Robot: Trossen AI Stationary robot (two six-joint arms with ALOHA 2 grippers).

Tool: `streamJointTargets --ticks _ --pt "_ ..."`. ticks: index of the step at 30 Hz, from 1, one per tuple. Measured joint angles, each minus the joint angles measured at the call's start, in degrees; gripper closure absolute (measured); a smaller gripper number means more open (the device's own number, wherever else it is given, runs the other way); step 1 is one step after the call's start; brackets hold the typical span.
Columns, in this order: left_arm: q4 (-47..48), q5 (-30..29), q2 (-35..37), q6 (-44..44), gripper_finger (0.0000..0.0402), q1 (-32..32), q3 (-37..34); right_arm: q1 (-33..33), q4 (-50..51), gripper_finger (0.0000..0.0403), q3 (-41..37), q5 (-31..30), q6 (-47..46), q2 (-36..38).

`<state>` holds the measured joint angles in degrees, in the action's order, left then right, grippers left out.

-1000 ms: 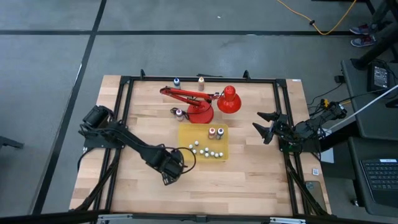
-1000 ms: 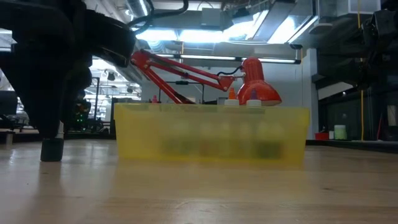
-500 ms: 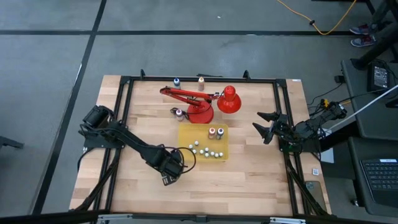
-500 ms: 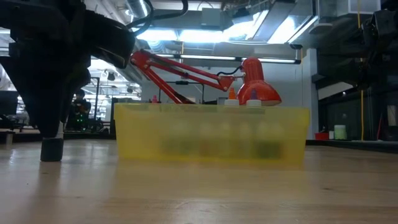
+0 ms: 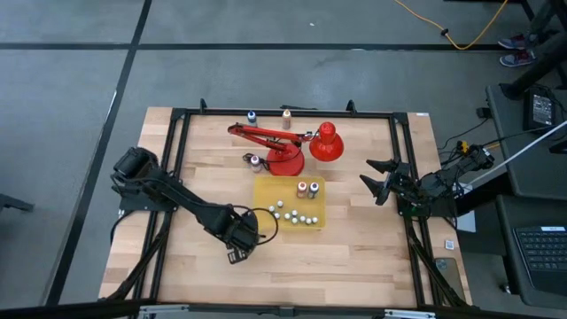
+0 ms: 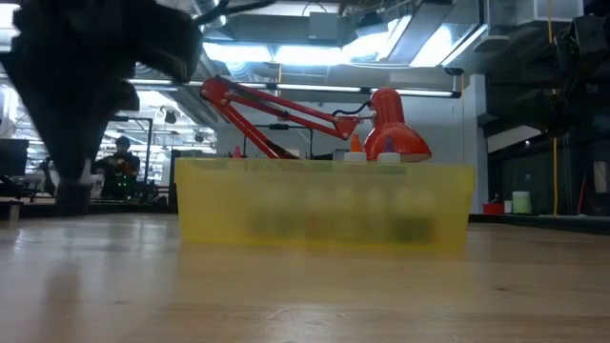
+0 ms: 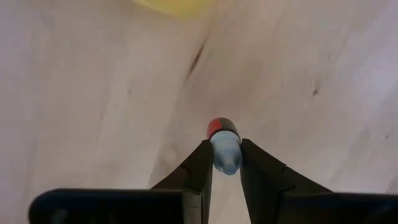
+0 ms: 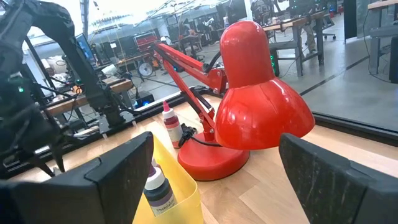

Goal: Pick & Place food coloring
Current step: Put the small red food bottle into the yellow bin

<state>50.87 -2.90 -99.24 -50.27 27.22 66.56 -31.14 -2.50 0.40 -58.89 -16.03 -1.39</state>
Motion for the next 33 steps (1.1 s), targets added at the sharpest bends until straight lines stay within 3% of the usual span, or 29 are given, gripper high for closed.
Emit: streamJointTargets --ticks 5,12,23,33 --pt "9.5 -2.6 3.5 0.5 0.034 -1.6 4.3 0.0 0.0 0.0056 0.0 0.0 0.0 0.0" --pt "22.3 -7.1 3.6 5.9 0.0339 -5.7 17.2 0.0 0.0 0.0056 0.0 0.0 0.0 0.0" --pt "22.7 -7.0 -5.6 15.6 0.0339 -11.8 28.5 0.0 0.0 0.0056 0.0 0.0 0.0 0.0" --pt "15.6 -4.9 -13.7 14.9 0.0339 -12.0 27.6 0.0 0.0 0.0056 0.0 0.0 0.0 0.0"
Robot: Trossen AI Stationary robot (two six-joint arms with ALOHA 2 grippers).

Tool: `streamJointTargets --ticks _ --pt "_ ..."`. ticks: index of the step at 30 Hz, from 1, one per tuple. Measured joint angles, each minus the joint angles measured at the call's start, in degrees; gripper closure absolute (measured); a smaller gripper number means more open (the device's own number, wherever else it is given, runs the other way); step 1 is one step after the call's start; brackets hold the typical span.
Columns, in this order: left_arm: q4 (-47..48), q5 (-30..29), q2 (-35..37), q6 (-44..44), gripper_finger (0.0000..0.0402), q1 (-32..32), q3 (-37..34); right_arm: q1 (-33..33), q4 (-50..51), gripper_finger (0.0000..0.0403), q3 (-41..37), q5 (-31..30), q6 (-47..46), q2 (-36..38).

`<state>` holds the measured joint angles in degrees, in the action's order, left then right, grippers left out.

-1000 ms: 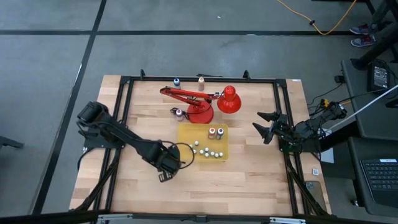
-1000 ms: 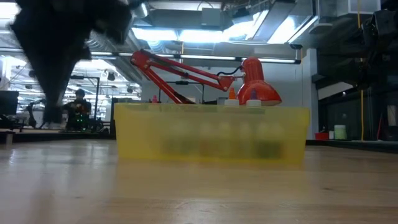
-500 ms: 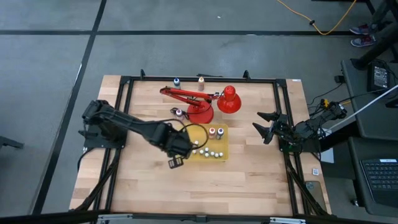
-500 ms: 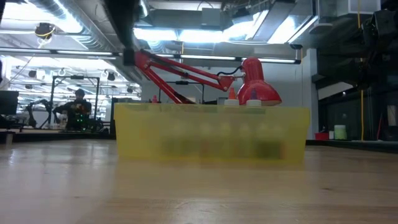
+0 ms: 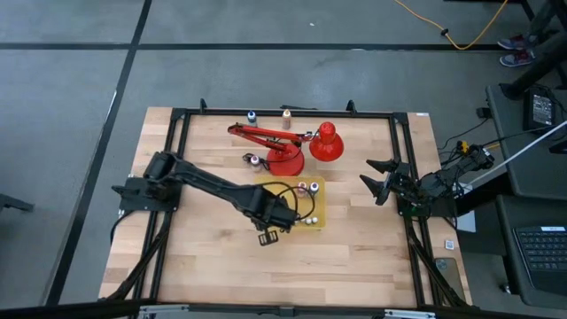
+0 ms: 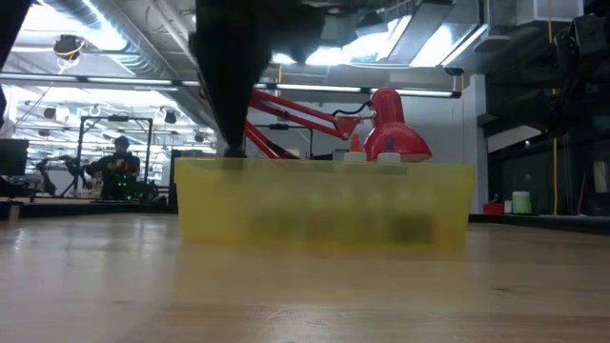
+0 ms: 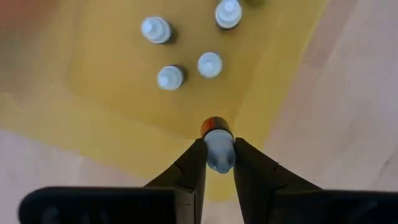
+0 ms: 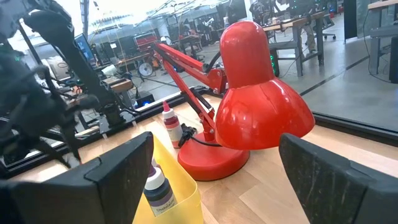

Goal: Pick & Place food coloring
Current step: Put the small red food bottle into the yellow bin, then put the big red food bottle into the yellow bin

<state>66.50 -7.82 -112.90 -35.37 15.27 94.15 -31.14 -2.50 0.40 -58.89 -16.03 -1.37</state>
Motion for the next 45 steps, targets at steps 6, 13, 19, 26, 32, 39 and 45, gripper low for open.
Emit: streamJointTargets --ticks 6,13,19,26,32,39,45 --pt "-3.4 0.0 -2.0 -1.2 0.0339 -1.1 -2.2 0.0 0.0 0.0056 0.0 0.0 0.0 0.0" --pt "-7.3 0.2 -2.2 -1.5 0.0339 -2.4 -6.0 0.0 0.0 0.0056 0.0 0.0 0.0 0.0" --pt "-9.0 0.9 -2.2 -1.0 0.0337 -3.1 -7.3 0.0 0.0 0.0056 0.0 0.0 0.0 0.0" --pt "-8.9 0.9 -2.2 -0.9 0.0301 -3.9 -7.3 0.0 0.0 0.0056 0.0 0.0 0.0 0.0" --pt "-8.8 2.0 -2.0 -0.9 0.0259 -4.5 -7.2 0.0 0.0 0.0056 0.0 0.0 0.0 0.0" --pt "-8.1 1.2 0.5 -1.4 0.0222 -5.6 -6.7 0.0 0.0 0.0056 0.0 0.0 0.0 0.0" --pt "-7.0 -3.8 6.1 -5.4 0.0206 -7.2 -6.7 0.0 0.0 0.0056 0.0 0.0 0.0 0.0"
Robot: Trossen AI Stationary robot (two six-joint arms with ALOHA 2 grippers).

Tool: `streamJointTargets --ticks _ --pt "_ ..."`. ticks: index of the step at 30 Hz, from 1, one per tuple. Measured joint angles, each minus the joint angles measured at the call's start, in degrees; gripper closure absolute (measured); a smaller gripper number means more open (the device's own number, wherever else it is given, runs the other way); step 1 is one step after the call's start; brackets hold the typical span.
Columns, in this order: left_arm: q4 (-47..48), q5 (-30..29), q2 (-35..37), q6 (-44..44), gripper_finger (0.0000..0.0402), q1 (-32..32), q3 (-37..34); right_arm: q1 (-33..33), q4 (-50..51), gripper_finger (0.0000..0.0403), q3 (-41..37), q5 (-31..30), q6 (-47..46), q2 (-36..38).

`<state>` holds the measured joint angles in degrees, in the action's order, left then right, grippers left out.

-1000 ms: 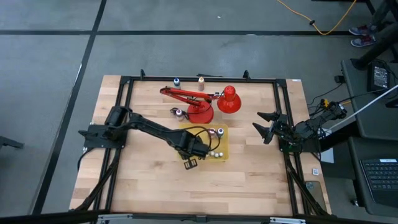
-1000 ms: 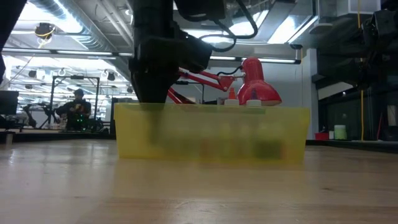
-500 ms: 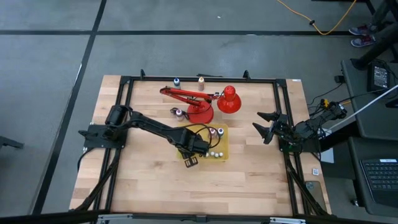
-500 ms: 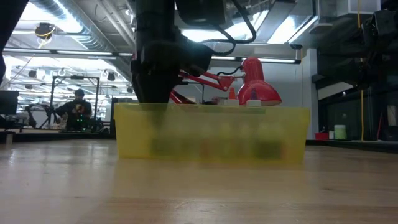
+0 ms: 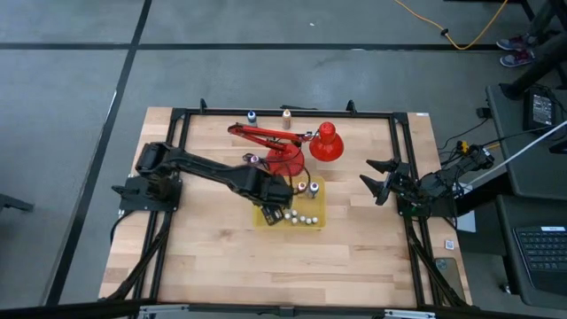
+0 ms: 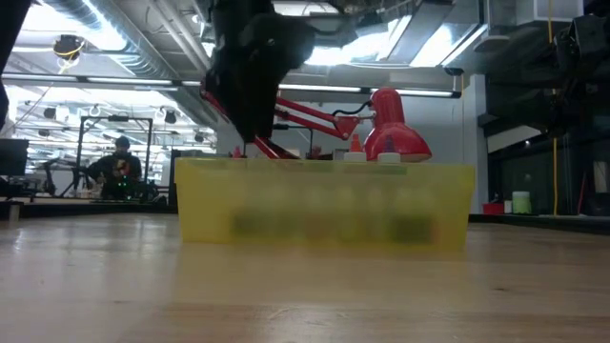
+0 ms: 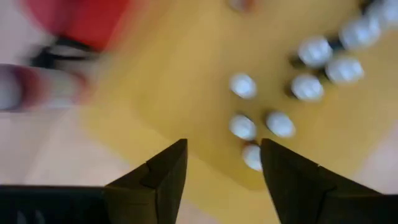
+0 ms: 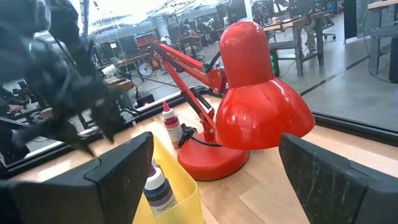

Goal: Pick & Place food coloring
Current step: Put the big red food bottle into the yellow bin

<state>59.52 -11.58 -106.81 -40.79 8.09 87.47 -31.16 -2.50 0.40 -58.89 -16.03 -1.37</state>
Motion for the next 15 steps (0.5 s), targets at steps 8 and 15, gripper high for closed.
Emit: streamJointTargets --ticks 8,15 --pt "0.5 -12.1 9.2 -10.5 0.0183 -1.9 -6.9 0.0 0.0 0.0056 0.0 0.0 0.0 0.0" --pt "-0.7 -17.6 15.6 -16.8 0.0143 -3.4 -16.3 0.0 0.0 0.0056 0.0 0.0 0.0 0.0"
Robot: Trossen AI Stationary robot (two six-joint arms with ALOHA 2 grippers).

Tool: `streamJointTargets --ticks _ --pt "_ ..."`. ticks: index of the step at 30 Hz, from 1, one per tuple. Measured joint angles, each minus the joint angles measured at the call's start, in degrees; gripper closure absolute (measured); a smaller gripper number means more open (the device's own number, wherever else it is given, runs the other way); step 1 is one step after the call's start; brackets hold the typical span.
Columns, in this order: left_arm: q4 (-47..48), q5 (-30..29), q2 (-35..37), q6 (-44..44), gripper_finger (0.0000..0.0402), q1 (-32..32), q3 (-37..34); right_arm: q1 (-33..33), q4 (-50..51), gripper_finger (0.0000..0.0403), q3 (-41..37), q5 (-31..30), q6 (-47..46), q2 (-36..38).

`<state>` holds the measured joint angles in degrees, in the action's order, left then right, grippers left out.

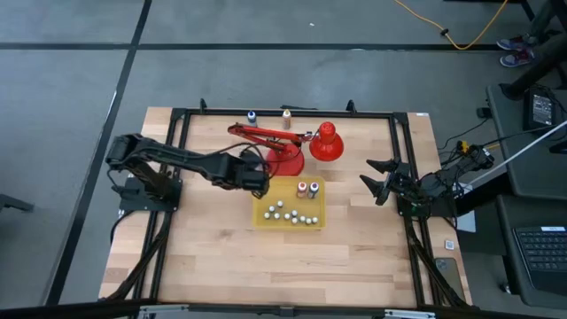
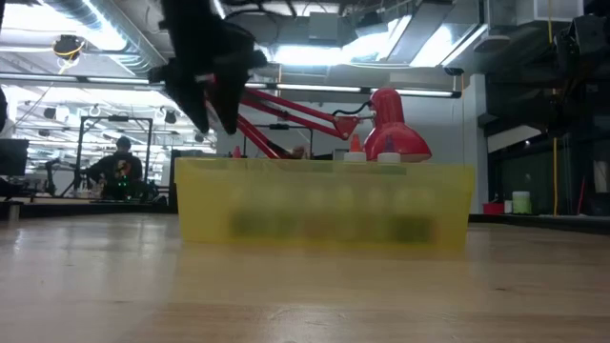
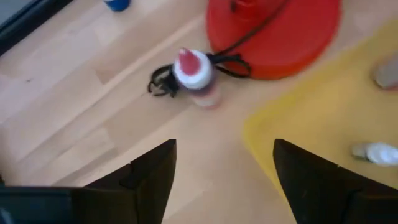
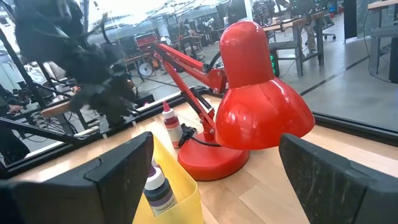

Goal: Pick & Place food coloring
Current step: Put the big red food bottle into the yellow bin

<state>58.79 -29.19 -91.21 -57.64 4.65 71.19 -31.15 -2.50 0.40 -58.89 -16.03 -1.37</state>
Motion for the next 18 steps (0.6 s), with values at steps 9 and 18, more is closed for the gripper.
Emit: streamJointTargets --ticks 9,18 --pt "-10.1 -6.3 0.7 3.9 0.0117 -2.8 -5.6 0.0 0.0 0.0056 0.0 0.0 0.0 0.0" --pt "-17.2 -5.5 0.7 5.6 0.012 -6.2 -10.3 0.0 0.0 0.0056 0.0 0.0 0.0 0.0"
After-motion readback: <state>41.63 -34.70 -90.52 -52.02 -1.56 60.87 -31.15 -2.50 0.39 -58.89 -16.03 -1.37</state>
